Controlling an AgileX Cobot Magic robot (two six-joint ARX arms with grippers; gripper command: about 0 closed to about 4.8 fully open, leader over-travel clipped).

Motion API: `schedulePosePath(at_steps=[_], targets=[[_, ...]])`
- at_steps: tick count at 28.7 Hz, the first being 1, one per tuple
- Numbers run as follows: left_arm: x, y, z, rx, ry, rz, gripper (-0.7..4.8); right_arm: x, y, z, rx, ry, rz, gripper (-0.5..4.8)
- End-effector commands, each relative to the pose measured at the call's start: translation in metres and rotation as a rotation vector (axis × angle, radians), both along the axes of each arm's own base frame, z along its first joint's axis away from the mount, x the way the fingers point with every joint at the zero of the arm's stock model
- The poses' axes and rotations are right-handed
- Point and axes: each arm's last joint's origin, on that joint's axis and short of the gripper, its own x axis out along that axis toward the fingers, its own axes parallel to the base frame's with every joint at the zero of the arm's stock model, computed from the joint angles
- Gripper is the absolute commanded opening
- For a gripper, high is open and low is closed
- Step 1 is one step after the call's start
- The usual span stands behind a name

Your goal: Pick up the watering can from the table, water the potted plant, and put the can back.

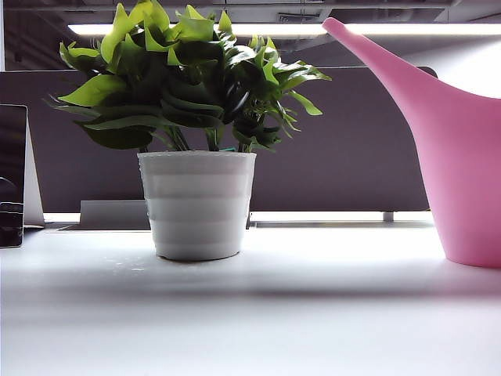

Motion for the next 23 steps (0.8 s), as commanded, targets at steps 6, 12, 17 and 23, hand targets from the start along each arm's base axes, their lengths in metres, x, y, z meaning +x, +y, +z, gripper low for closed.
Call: schedulePosePath(at_steps=[6, 12, 17, 23], targets=[[0.0, -0.0002, 0.0008, 0.001, -0.006, -0.005, -0.05, -0.001, -0.0001, 0.0055, -0.011, -0.046, -0.023, -0.08], [0.0, -0.0002, 0.0008, 0.001, -0.006, -0.005, -0.05, -0.0008, -0.0001, 0.0048, -0.009, -0.039, -0.022, -0.05], [0.0, -0.0002, 0.0008, 0.001, -0.006, -0.005, -0.05, -0.0024, 0.0006, 0.0047, -0.011, -0.044, -0.02, -0.05], [0.0, -0.0002, 0.0008, 0.001, -0.006, -0.005, -0.05, -0.0043, 0.0024, 0.0053, -0.017, -0.057, -0.003, -0.05]])
